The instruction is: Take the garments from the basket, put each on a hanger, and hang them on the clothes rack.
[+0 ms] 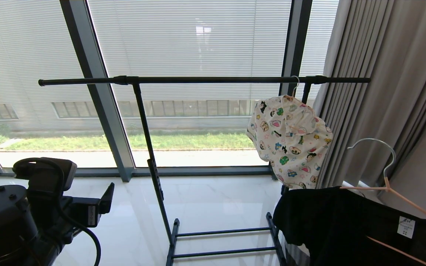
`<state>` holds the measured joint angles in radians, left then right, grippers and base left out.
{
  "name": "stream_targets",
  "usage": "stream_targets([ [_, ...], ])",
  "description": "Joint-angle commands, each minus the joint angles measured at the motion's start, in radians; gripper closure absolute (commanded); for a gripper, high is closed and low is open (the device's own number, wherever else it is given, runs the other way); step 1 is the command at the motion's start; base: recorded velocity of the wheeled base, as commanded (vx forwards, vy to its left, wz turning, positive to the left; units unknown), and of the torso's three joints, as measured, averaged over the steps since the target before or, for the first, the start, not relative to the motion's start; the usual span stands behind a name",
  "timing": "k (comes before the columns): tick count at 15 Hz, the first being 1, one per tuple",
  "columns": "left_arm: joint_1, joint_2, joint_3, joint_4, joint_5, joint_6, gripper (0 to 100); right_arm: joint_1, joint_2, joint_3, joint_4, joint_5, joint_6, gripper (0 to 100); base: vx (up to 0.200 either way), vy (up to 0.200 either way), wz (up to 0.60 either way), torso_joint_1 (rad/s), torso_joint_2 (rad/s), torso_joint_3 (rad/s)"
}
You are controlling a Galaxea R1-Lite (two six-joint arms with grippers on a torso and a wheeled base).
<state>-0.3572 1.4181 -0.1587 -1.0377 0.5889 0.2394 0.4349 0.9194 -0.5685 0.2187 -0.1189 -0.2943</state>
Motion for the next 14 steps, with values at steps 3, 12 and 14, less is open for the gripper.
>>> stream_targets([
  [3, 0.0, -0.011, 0.002, -0.001, 0.051, -0.003, 0, 0.001, 0.004, 0.002, 0.004, 0.001, 0.02, 100, 0.0, 0.0, 0.0, 0.0, 0.0, 0.0],
  [12, 0.0, -0.027, 0.005, -0.001, 0.051, 0.001, 0, 0.019, 0.161, -0.031, -0.214, 0.007, 0.121, 100, 0.111, 0.0, 0.0, -0.002, 0.0, 0.0],
  [14, 0.0, -0.025, 0.005, -0.001, 0.051, 0.001, 0, 0.019, 0.2, -0.059, -0.254, 0.007, 0.124, 100, 0.2, 0.0, 0.0, 0.015, 0.0, 0.002],
])
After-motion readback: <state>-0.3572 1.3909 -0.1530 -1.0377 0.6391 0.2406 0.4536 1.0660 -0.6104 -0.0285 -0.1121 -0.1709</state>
